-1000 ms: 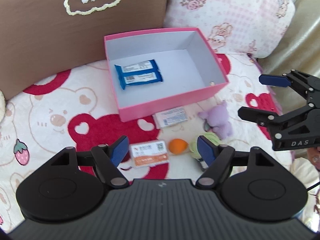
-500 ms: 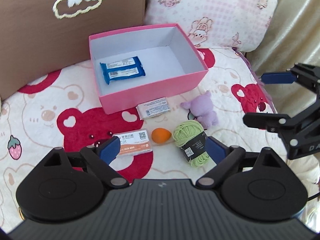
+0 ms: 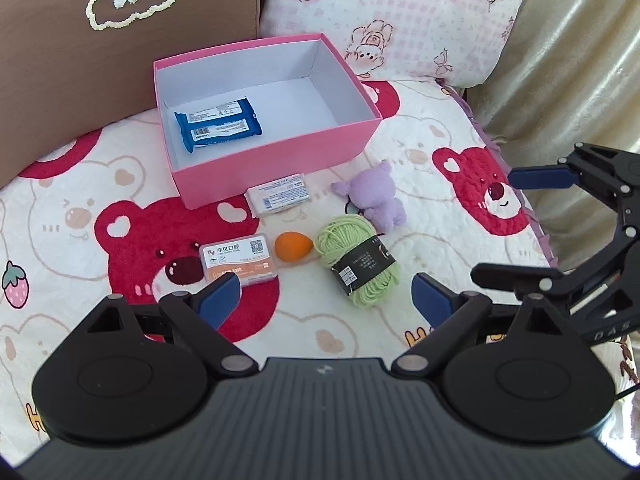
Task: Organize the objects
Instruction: 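Withdraw the right gripper and move it toward the green yarn ball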
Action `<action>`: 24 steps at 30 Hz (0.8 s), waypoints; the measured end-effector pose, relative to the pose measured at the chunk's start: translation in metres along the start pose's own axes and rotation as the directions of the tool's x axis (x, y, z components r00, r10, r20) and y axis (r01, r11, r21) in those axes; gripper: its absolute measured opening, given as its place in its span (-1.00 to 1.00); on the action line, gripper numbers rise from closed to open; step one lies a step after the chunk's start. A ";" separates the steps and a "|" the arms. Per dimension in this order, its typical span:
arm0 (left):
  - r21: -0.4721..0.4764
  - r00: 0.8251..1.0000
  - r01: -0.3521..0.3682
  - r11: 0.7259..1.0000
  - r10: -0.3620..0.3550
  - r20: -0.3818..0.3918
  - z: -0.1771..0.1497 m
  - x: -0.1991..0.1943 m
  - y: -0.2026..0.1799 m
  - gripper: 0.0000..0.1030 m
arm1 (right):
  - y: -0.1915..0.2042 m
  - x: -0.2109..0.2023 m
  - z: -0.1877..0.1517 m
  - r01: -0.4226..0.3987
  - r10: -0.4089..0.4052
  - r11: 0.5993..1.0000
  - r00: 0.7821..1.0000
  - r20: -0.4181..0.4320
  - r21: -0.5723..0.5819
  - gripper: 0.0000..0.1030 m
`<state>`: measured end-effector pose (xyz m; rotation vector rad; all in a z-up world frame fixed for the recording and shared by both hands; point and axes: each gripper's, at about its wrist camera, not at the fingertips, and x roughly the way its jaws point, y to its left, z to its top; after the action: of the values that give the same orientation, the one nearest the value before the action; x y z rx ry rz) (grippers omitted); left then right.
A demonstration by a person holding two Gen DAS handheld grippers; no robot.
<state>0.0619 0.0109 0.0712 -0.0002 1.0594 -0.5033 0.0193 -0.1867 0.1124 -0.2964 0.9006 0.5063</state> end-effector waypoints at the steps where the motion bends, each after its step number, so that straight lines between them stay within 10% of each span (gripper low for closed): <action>1: 0.002 1.000 0.002 1.000 -0.002 0.001 -0.002 -0.001 -0.001 0.81 | 0.003 -0.001 -0.002 0.000 0.000 1.000 1.000 -0.003 -0.004 0.82; 24: 0.025 0.999 0.005 1.000 -0.004 -0.045 -0.032 0.022 -0.020 0.86 | 0.031 0.001 -0.055 -0.065 0.065 0.998 0.995 0.074 0.002 0.82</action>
<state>0.0361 -0.0079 0.0418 0.0309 1.0969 -0.5228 -0.0332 -0.1852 0.0775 -0.2432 0.8409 0.5718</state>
